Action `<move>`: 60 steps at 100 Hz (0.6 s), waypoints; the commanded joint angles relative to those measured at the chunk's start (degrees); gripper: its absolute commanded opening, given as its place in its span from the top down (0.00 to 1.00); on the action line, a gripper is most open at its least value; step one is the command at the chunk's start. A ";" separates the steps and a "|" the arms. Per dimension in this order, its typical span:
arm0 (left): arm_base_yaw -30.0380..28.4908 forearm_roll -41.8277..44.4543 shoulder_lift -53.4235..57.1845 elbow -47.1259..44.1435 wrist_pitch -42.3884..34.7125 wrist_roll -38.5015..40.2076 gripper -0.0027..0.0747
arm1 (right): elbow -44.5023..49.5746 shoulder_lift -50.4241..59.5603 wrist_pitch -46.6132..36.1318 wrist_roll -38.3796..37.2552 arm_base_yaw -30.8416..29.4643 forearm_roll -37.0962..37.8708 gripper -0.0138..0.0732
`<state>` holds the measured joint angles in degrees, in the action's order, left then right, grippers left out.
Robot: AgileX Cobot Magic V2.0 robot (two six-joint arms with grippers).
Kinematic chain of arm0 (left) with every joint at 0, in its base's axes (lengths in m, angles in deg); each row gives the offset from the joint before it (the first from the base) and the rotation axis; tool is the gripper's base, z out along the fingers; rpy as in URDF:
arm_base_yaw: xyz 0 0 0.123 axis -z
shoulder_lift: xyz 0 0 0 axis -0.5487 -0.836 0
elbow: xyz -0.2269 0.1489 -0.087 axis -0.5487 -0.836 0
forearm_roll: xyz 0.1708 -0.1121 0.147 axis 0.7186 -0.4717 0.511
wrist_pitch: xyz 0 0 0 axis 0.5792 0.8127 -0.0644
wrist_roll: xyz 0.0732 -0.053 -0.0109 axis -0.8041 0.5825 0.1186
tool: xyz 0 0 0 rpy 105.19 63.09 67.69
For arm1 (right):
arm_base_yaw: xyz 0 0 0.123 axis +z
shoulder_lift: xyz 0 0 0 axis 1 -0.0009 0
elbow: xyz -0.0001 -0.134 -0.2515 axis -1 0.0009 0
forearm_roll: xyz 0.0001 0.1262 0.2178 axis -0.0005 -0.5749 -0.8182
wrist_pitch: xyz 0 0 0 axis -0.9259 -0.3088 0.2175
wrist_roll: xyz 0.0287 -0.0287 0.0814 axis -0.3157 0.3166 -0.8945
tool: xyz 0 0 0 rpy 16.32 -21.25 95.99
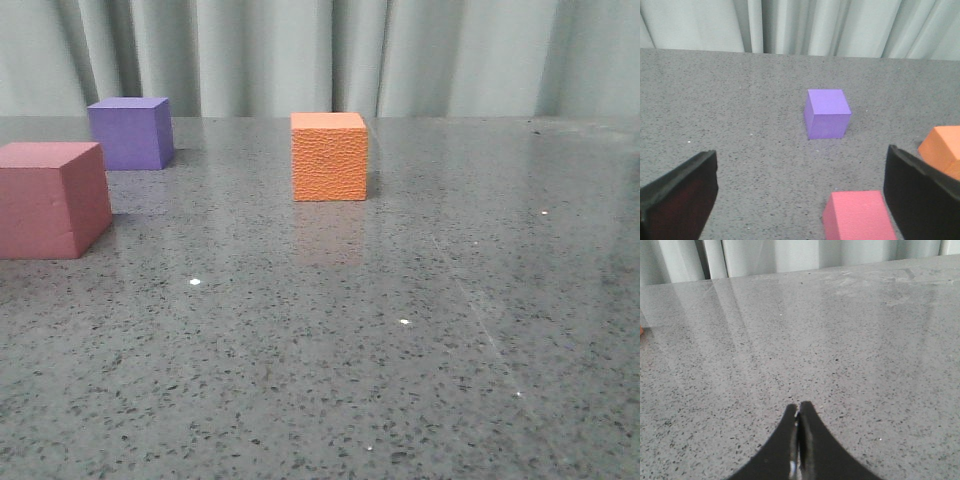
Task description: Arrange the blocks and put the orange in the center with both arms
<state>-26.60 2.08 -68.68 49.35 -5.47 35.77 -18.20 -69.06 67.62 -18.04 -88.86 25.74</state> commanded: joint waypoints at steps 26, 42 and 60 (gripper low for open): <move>4.76 -4.38 -7.43 10.14 -3.70 -0.17 0.18 | -0.84 1.11 -4.57 0.58 -0.36 0.08 0.98; 12.65 -4.11 -15.75 16.62 -6.61 2.04 0.19 | -0.84 1.11 -4.57 0.58 -0.36 0.08 0.98; 21.21 1.41 -28.07 24.42 -7.54 9.86 0.19 | -0.84 1.11 -4.57 0.58 -0.36 0.08 0.98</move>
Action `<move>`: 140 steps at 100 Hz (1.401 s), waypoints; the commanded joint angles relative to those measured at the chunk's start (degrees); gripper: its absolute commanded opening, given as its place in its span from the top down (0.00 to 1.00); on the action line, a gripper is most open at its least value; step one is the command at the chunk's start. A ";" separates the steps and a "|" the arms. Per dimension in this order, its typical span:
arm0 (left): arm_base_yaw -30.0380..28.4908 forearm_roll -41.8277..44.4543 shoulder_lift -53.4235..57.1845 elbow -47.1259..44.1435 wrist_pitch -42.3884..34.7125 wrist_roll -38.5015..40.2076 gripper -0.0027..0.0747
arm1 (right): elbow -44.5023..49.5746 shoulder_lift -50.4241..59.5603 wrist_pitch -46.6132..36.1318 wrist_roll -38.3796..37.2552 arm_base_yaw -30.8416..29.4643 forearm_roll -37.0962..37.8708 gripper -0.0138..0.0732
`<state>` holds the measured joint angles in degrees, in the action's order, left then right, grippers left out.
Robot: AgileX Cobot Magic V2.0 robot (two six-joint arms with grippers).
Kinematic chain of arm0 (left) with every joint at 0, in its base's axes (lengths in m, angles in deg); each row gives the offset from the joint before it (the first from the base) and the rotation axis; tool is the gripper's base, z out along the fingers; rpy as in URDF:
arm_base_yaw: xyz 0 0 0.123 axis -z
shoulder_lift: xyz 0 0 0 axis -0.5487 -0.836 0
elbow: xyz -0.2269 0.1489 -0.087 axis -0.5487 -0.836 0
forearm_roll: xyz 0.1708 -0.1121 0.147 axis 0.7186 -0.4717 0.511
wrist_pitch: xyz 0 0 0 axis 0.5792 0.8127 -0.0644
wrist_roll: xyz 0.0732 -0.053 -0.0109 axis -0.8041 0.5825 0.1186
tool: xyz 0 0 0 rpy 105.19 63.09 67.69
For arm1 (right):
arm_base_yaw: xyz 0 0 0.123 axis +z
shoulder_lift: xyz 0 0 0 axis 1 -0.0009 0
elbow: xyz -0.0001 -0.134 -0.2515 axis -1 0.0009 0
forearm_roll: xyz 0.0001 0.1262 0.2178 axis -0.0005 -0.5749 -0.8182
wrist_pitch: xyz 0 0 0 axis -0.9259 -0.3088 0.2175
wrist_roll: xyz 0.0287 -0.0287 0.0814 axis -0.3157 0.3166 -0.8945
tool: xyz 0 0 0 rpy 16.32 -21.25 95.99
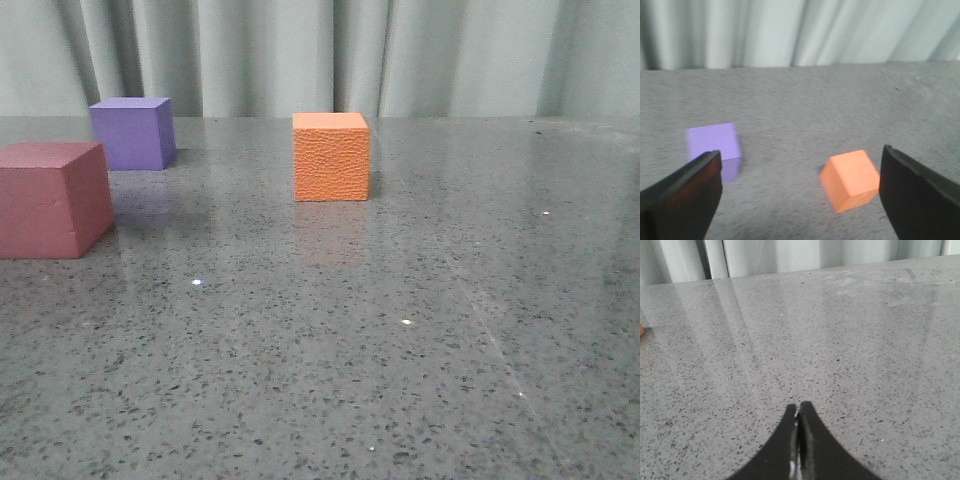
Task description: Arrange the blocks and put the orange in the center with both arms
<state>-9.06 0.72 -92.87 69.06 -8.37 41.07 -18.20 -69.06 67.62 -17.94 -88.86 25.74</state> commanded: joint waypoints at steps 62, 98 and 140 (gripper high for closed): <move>23.28 44.56 -34.34 29.52 12.96 46.09 0.19 | -0.84 1.11 -4.57 0.48 -0.36 0.08 0.98; 23.38 43.39 -35.25 29.52 13.33 46.79 0.19 | -0.84 1.11 -4.57 0.48 -0.36 0.08 0.98; 23.38 43.49 -39.78 29.52 16.40 49.09 0.19 | -0.84 1.11 -4.57 0.48 -0.36 0.08 0.98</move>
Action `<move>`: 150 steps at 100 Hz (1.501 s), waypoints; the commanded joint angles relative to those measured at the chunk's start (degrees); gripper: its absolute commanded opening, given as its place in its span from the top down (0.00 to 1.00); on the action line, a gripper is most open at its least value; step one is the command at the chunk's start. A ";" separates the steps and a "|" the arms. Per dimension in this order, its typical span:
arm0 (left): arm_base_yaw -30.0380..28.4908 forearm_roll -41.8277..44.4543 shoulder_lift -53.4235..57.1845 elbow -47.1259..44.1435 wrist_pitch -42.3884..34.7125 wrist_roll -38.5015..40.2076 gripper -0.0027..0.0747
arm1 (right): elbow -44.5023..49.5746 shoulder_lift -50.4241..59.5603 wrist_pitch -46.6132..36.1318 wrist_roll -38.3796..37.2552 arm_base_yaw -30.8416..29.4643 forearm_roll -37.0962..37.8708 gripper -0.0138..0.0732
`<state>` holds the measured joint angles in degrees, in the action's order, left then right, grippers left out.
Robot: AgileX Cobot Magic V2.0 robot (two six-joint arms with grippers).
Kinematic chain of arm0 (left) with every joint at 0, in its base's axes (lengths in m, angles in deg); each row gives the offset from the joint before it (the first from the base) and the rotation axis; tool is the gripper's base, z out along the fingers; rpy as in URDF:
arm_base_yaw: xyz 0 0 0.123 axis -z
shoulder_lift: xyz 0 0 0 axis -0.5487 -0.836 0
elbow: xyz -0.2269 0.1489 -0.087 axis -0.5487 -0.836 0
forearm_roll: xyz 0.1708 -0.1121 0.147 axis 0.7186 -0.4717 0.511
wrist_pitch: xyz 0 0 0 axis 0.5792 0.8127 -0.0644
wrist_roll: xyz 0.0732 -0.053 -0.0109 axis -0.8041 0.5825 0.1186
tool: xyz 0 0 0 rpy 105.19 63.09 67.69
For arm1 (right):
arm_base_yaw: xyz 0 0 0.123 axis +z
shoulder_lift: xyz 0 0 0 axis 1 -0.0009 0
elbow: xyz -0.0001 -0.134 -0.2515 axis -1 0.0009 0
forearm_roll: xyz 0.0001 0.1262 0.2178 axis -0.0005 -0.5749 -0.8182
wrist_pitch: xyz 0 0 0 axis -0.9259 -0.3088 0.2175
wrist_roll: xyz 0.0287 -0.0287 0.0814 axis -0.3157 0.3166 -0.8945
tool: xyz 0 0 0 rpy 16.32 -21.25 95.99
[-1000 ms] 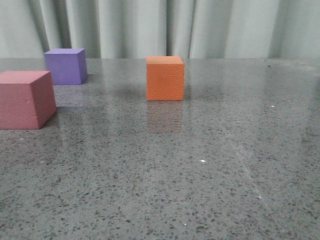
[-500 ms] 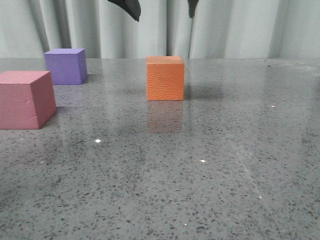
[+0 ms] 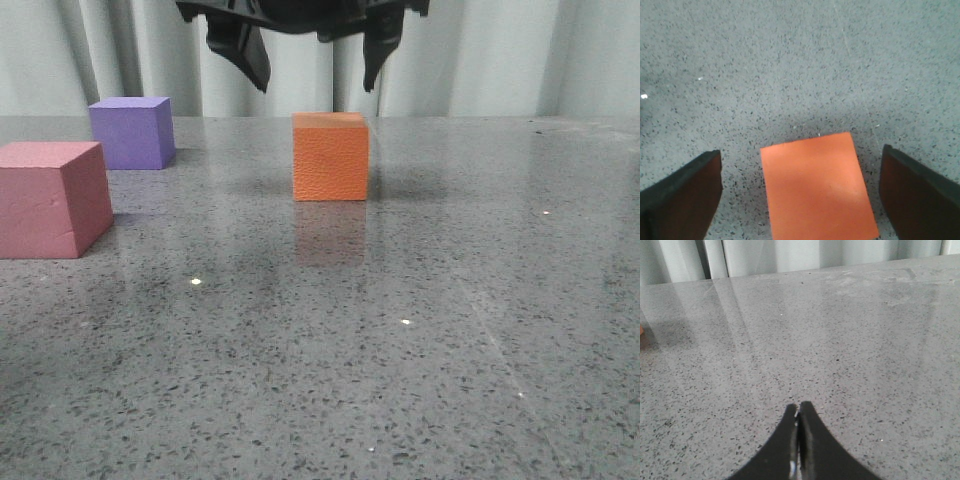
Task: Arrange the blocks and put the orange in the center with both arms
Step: 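Lower the left gripper over the orange cube at center, then close the left gripper on the orange cube and lift it, then carry the orange cube with the left gripper beside the purple cube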
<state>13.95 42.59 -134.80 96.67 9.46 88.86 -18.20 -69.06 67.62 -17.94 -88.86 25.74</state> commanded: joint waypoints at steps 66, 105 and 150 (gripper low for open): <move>0.27 -0.59 -1.10 1.92 -3.34 1.43 0.19 | -0.84 1.11 -4.57 0.48 -0.36 0.08 0.98; 0.27 -2.00 -3.44 2.04 -2.86 1.43 0.31 | -0.84 1.11 -4.57 0.48 -0.36 0.08 0.98; 0.27 1.66 2.86 2.14 -1.17 0.98 0.93 | -0.84 1.11 -4.57 0.48 -0.36 0.08 0.98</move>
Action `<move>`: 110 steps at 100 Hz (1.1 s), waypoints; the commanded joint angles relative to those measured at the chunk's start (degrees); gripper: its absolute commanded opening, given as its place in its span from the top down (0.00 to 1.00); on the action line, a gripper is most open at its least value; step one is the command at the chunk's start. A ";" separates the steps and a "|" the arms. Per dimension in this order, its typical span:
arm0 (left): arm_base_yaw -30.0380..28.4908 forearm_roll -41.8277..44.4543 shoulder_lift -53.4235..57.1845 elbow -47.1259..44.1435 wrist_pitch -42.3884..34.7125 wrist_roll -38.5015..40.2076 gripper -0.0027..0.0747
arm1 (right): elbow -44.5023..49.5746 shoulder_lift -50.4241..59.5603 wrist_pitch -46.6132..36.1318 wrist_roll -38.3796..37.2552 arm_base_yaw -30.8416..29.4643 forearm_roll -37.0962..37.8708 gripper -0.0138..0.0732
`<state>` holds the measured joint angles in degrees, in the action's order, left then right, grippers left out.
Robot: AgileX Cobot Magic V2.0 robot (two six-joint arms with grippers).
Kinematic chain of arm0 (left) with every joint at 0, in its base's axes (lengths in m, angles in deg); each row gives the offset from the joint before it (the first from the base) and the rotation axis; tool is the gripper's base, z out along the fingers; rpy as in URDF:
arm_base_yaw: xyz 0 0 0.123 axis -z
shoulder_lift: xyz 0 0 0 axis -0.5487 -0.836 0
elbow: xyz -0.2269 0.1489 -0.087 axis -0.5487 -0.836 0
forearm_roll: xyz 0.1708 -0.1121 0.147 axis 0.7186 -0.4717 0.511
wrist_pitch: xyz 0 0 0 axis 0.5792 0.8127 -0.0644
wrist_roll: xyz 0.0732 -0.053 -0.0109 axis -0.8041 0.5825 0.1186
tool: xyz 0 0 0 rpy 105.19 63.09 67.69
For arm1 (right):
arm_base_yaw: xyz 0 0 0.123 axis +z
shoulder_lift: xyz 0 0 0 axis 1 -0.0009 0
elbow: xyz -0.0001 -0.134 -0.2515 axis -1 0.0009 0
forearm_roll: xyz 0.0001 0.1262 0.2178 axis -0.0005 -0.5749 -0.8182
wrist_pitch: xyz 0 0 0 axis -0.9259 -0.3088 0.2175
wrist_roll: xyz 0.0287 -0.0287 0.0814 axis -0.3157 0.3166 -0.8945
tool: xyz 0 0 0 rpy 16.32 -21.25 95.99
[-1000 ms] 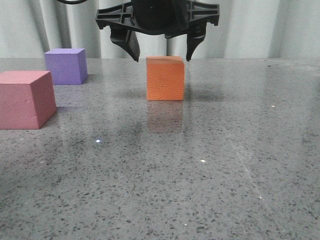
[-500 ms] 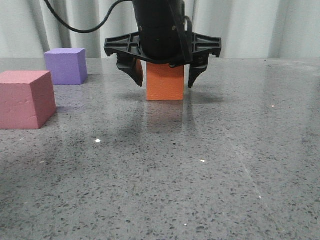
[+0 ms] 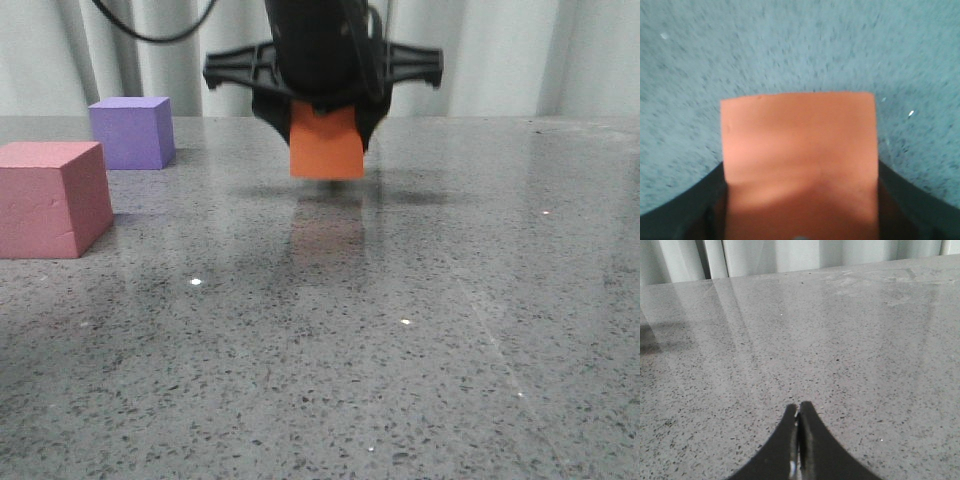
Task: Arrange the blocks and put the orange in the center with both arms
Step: 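Carry the orange cube with the left gripper beside the purple cube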
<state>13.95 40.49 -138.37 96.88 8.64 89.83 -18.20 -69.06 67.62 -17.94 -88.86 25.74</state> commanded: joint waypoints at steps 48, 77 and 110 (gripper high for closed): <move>-3.60 14.30 20.77 -9.63 3.63 -0.20 0.93 | -0.84 1.11 -4.57 0.48 -0.36 0.08 0.98; -15.94 9.62 29.42 -25.64 -9.62 -0.01 0.93 | -0.84 1.11 -4.57 0.48 -0.36 0.08 0.98; -21.37 6.82 29.11 -32.94 -23.16 -0.13 0.93 | -0.84 1.11 -4.57 0.48 -0.36 0.08 0.98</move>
<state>-7.24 46.16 -110.82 62.93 -9.38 89.22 -18.20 -69.06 67.62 -17.94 -88.86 25.74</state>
